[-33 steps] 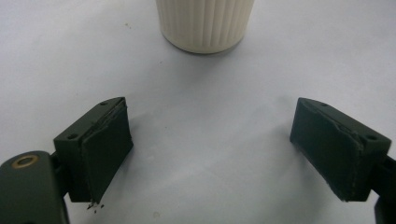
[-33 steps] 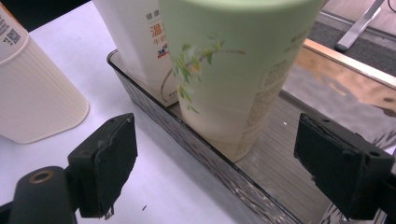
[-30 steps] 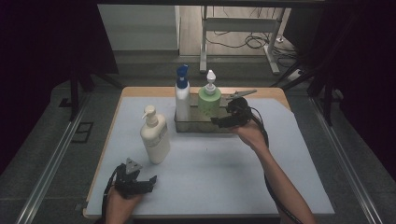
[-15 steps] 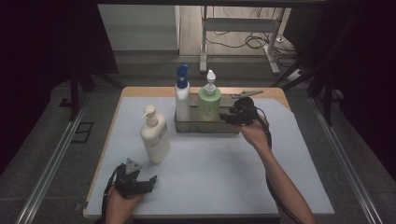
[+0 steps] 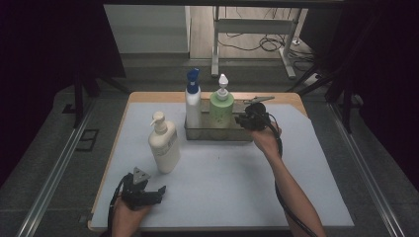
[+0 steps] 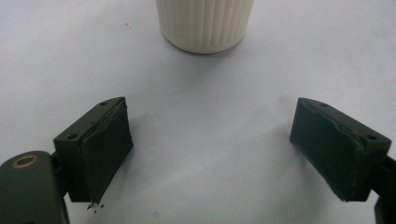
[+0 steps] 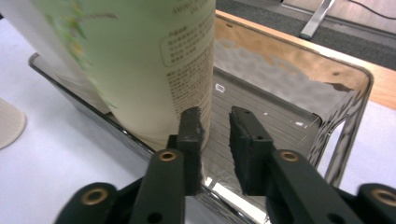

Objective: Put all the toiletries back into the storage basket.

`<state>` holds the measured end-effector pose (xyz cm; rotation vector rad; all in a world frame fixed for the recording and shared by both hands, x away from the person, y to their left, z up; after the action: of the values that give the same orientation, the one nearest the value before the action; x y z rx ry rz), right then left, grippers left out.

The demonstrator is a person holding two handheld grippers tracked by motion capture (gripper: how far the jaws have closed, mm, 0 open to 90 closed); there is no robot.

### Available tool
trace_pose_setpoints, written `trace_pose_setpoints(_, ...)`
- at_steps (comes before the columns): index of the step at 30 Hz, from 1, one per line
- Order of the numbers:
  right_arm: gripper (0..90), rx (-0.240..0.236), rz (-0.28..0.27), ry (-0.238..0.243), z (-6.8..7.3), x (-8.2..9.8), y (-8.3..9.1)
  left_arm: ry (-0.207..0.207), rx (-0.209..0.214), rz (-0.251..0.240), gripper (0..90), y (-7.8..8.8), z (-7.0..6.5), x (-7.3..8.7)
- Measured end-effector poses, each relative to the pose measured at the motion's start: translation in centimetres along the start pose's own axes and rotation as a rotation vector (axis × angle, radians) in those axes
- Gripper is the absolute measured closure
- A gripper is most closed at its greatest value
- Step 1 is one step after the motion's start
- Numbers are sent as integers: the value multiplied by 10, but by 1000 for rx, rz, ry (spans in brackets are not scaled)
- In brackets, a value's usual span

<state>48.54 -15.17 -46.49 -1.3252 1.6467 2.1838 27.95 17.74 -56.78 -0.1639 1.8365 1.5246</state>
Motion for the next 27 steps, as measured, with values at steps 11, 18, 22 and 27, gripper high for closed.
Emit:
trace_pose_setpoints(11, 836, 33, 34, -31, -3, 3, -26, 0, 0, 0, 120, 0, 0, 0)
trace_pose_setpoints(18, 842, 36, 44, -50, -6, 3, -35, 0, 0, 0, 120, 0, 0, 0)
trace_pose_setpoints(22, 842, 32, 49, -57, -6, 3, -39, -1, -1, 1, 120, 0, 0, 0)
trace_pose_setpoints(27, 836, 21, 49, -67, -4, 2, -42, -1, 0, 1, 120, 0, 0, 0)
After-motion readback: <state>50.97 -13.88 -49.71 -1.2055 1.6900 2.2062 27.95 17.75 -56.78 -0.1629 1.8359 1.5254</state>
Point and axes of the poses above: each handheld gripper's, and its own axes: y roughly backward along the jaws, x roughly out of its underside, z roughly to its left, the point moved 6 cm from there along -y, roughly forward along the jaws, and after that the axes turned 6 degrees about z, right-handed, at the moved point
